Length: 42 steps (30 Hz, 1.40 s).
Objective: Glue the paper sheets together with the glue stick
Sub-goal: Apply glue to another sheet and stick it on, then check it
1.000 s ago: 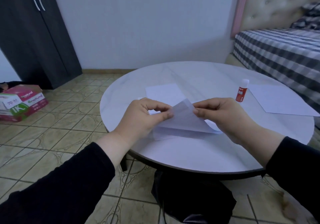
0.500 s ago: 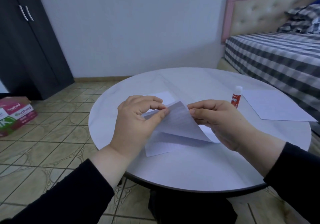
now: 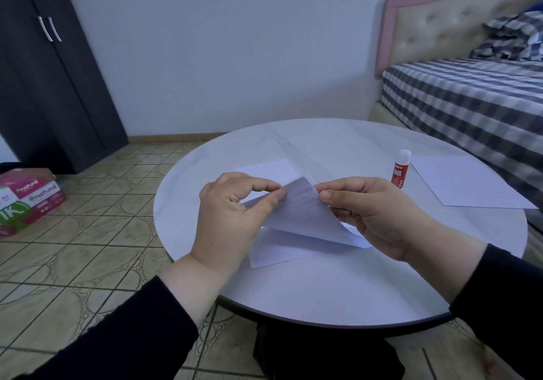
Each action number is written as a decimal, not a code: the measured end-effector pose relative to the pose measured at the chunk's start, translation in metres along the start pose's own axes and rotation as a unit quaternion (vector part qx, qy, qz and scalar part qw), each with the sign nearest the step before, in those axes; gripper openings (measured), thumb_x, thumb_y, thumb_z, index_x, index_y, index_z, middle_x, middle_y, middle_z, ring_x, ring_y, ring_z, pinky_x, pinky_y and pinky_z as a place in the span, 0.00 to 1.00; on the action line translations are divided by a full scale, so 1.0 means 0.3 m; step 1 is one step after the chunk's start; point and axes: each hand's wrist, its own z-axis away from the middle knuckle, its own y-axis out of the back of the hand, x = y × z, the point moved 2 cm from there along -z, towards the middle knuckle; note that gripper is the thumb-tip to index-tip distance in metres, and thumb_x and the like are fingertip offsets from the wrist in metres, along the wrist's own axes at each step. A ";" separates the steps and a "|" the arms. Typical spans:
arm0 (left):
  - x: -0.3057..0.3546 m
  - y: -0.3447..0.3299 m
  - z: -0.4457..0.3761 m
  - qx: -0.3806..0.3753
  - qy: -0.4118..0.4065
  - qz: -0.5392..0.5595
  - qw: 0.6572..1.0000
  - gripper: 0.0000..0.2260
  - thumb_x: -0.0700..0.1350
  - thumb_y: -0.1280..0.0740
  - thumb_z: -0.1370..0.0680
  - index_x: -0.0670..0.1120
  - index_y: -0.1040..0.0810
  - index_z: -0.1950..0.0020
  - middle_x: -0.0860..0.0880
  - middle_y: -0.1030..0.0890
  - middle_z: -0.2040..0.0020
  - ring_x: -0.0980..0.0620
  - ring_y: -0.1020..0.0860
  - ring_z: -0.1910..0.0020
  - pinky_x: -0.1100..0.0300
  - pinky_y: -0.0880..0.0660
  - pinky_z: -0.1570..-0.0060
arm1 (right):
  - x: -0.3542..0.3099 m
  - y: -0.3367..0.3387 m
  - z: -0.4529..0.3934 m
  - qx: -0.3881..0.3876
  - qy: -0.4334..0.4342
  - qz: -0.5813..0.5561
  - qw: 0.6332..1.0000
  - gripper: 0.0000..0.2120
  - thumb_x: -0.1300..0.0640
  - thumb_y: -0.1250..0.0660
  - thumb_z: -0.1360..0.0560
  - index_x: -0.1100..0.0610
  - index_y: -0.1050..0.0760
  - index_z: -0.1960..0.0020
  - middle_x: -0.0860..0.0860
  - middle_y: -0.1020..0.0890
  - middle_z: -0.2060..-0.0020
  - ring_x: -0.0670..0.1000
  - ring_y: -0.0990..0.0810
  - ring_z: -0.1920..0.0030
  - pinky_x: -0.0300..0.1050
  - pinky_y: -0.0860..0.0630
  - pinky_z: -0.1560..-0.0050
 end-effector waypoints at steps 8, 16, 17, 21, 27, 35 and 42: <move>-0.005 -0.005 0.006 0.016 0.033 0.019 0.999 0.06 0.52 0.26 0.31 0.62 0.18 0.56 0.67 0.19 0.57 0.60 0.21 0.50 0.41 0.30 0.41 | 0.003 -0.005 0.004 0.005 -0.008 -0.013 1.000 0.07 0.64 0.32 0.26 0.58 0.14 0.55 0.55 0.14 0.54 0.49 0.17 0.54 0.38 0.24 0.51; -0.013 -0.006 0.008 0.014 0.066 0.031 0.997 0.06 0.45 0.23 0.29 0.57 0.15 0.61 0.63 0.18 0.58 0.61 0.21 0.52 0.61 0.28 0.45 | 0.010 -0.007 0.001 0.003 -0.006 -0.015 1.000 0.07 0.63 0.31 0.27 0.58 0.14 0.54 0.54 0.14 0.54 0.49 0.17 0.55 0.36 0.24 0.53; -0.012 -0.005 0.008 0.013 0.071 0.032 0.997 0.05 0.45 0.24 0.29 0.56 0.15 0.61 0.62 0.18 0.58 0.61 0.21 0.52 0.67 0.29 0.49 | 0.011 -0.008 0.001 0.002 -0.003 -0.016 1.000 0.07 0.62 0.31 0.27 0.58 0.14 0.54 0.54 0.14 0.54 0.49 0.17 0.54 0.37 0.24 0.52; -0.008 -0.002 0.007 0.016 0.080 0.029 0.996 0.04 0.44 0.24 0.29 0.54 0.14 0.60 0.58 0.17 0.59 0.62 0.21 0.53 0.75 0.32 0.53 | 0.013 -0.008 0.003 0.005 0.011 -0.019 1.000 0.11 0.58 0.29 0.33 0.60 0.15 0.52 0.56 0.14 0.51 0.51 0.17 0.49 0.42 0.25 0.43; 0.000 -0.003 0.010 0.025 0.085 0.034 0.995 0.04 0.44 0.24 0.29 0.53 0.15 0.61 0.57 0.17 0.59 0.62 0.21 0.52 0.76 0.33 0.53 | 0.016 -0.019 0.004 0.010 0.024 -0.030 0.999 0.13 0.58 0.27 0.36 0.60 0.15 0.52 0.57 0.14 0.51 0.53 0.17 0.48 0.47 0.26 0.38; 0.007 0.000 0.011 0.010 0.087 0.029 0.996 0.06 0.45 0.24 0.29 0.57 0.16 0.62 0.61 0.17 0.58 0.61 0.21 0.51 0.71 0.31 0.51 | 0.020 -0.030 0.003 0.050 0.042 0.016 0.998 0.13 0.55 0.24 0.37 0.55 0.14 0.53 0.55 0.14 0.53 0.56 0.18 0.46 0.58 0.29 0.33; 0.028 0.022 -0.036 -0.125 0.080 -0.025 0.989 0.04 0.57 0.30 0.30 0.64 0.18 0.56 0.65 0.19 0.58 0.64 0.24 0.47 0.42 0.33 0.37 | 0.017 -0.038 -0.002 0.062 0.064 0.042 0.995 0.12 0.53 0.24 0.36 0.53 0.14 0.53 0.53 0.14 0.53 0.60 0.20 0.43 0.61 0.32 0.33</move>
